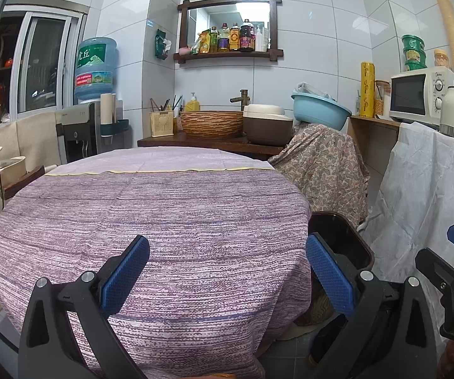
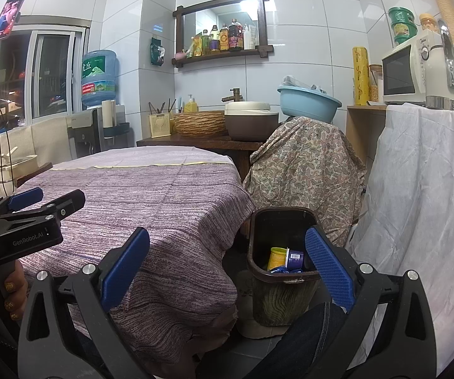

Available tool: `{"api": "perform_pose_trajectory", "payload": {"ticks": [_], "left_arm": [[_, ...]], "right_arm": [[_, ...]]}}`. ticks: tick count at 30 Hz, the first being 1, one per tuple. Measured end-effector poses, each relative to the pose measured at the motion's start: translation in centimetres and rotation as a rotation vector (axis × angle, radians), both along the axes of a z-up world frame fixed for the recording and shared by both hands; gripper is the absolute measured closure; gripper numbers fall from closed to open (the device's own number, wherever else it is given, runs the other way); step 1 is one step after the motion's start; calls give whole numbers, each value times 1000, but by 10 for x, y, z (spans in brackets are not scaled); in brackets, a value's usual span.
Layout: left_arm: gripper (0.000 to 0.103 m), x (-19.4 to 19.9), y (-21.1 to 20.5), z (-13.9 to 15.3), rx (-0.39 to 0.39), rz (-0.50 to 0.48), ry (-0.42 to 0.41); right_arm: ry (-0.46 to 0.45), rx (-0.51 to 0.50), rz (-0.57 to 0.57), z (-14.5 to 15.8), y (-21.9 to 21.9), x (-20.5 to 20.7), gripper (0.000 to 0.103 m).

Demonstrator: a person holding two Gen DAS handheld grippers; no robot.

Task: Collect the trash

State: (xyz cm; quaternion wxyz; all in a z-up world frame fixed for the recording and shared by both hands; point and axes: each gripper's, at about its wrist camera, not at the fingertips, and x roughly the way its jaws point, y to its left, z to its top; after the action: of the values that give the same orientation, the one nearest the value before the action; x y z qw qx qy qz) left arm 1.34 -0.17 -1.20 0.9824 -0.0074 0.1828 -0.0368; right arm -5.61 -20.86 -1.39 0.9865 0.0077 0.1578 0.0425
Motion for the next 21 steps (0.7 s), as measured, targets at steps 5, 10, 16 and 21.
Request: {"api": "perform_pose_trajectory", "payload": {"ticks": [5, 10, 16, 21], "left_arm": [[5, 0, 0, -1, 0, 0, 2], [5, 0, 0, -1, 0, -1, 2], [5, 0, 0, -1, -1, 0, 3], [5, 1, 0, -1, -4, -4, 2]], "right_arm": [[1, -1, 1, 0, 0, 1, 6], [2, -1, 1, -1, 0, 0, 6], [3, -1, 2, 0, 0, 1, 6], [3, -1, 2, -1, 0, 1, 6]]}}
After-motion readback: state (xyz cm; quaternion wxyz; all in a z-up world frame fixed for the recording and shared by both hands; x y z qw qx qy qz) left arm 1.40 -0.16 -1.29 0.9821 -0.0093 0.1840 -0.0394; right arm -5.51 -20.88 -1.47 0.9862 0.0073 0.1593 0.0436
